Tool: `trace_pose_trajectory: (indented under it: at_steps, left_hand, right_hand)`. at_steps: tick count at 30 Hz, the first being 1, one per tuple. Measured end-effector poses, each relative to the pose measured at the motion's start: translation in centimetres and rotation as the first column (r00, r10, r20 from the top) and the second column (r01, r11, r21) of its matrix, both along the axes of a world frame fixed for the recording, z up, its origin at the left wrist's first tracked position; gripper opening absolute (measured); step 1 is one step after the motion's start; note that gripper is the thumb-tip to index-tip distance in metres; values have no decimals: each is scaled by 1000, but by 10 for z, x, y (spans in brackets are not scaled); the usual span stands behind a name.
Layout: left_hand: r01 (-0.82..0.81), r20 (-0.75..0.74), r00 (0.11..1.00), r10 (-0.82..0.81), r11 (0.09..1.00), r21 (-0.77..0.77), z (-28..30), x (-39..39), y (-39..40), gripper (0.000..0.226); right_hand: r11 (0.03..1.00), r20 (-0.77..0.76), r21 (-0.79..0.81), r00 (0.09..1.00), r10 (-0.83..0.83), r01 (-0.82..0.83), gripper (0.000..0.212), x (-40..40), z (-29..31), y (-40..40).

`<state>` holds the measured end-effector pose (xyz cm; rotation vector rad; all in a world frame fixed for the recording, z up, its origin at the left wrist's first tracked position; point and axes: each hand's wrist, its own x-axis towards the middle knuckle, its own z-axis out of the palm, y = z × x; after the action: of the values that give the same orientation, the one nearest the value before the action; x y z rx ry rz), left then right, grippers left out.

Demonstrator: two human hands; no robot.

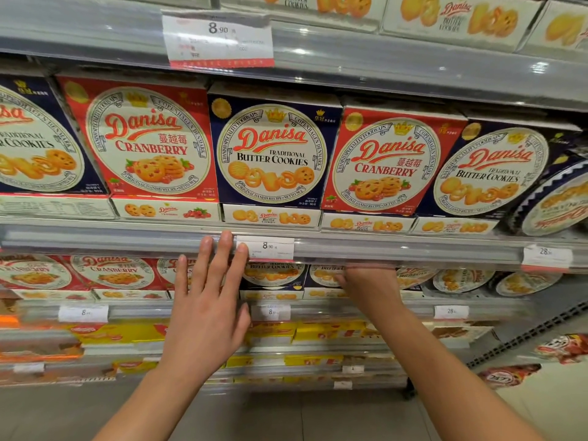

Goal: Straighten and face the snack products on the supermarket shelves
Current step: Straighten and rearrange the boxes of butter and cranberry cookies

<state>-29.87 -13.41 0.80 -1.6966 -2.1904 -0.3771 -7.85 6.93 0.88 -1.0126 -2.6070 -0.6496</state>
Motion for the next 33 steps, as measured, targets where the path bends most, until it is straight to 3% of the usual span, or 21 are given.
trace_pose_trajectory:
  at_steps: [3,4,6,10,16,21,30,33]
  left_hand:
    - [9,-1,1000,-9,1000,1,0,-2,-1,89]
    - [11,1,1000,-11,1000,1,1,-2,-1,88]
    - [11,13,1000,-11,1000,4,2,0,-1,88]
    - [6,27,1000,-7,1000,27,5,3,-1,92]
    - [3,63,998,-5,999,36,4,3,-1,103]
    - [13,44,999,-14,999,32,4,1,-2,81]
    - [48,49,998,-49,998,38,3,-3,-3,79]
    - [40,46,998,-42,998,53,1,-3,-1,80]
  right_hand:
    - [999,-244,-19,969,-30,26,24,5,0,-23]
    - [999,-317,-34,948,-8,-3,26,11,-8,-34]
    - [982,-377,-121,922,87,-142,39,25,-22,-62]
    - [922,-432,-176,869,241,-343,29,36,-28,-93]
    - [945,-603,104,736,308,-311,29,13,84,-75]
    - [947,-588,251,745,316,-203,46,-3,152,-53]
    - [979,-505,200,854,128,-29,55,-4,183,-23]
    - [976,-496,211,855,147,-46,54,2,181,-29]
